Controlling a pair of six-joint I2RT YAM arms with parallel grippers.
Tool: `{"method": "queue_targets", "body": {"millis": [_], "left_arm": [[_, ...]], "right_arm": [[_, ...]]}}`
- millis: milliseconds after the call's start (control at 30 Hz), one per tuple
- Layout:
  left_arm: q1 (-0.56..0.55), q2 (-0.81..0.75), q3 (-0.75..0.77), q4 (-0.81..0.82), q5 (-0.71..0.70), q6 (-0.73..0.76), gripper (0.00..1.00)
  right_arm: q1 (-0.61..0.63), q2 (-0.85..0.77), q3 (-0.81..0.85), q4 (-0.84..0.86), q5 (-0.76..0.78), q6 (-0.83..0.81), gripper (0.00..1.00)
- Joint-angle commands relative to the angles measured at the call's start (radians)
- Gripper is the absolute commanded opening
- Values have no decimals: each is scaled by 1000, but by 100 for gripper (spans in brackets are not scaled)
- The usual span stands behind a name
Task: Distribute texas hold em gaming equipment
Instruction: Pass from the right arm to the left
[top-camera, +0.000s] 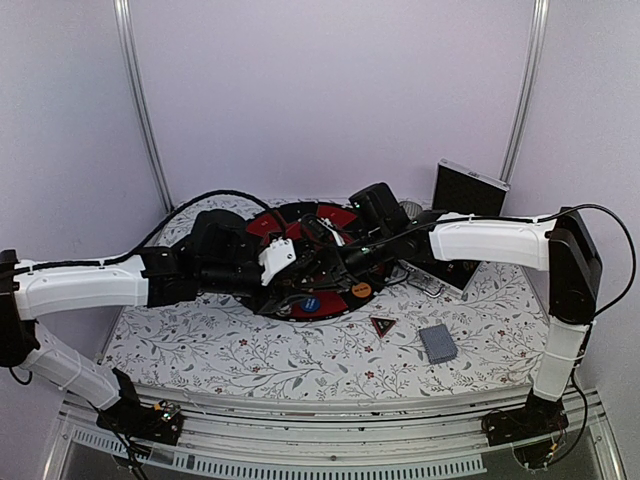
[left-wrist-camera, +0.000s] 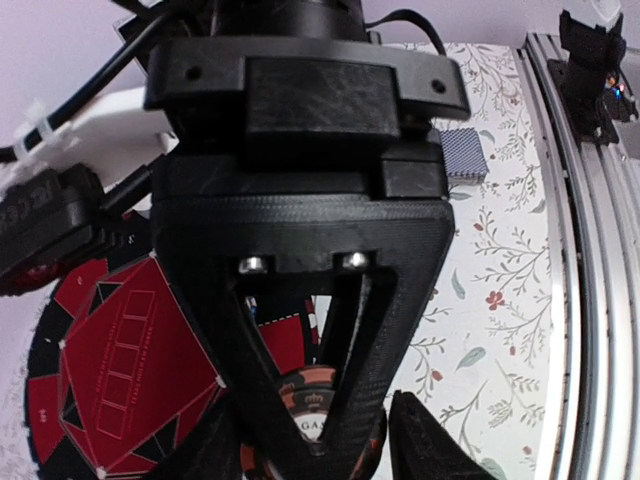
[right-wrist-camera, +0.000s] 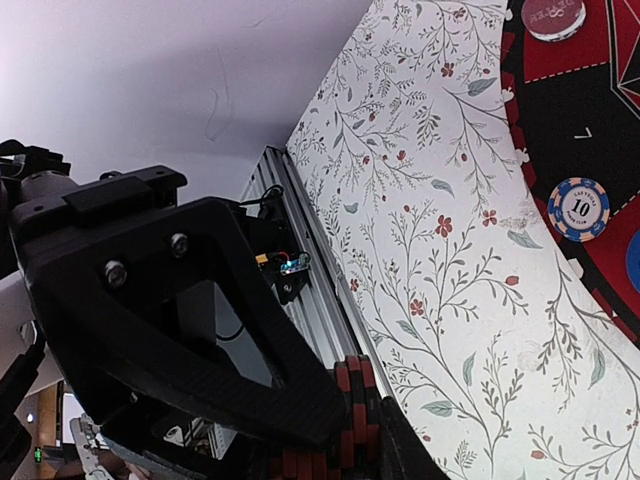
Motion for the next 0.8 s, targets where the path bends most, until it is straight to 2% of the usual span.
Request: {"method": "queue_targets", "body": {"millis": [0,67,200,600,767], "left_arm": [[10,17,19,5,4,3,59],[9,22,21,-15,2,9,66],[12,43,27,-48,-10,20,64],[18,70,59,-52,-2,20,31],[19,54,48,-44,6,20,6]], "right_arm": [[-4,-7,5,42,-8,5,2],[-6,-10,3,43,-5,6,2],[-6,-12,0,42,-6,8,2],[-6,-11,-2,42,-9,9,2],[-8,-6,-5,41,3,7,3]]}}
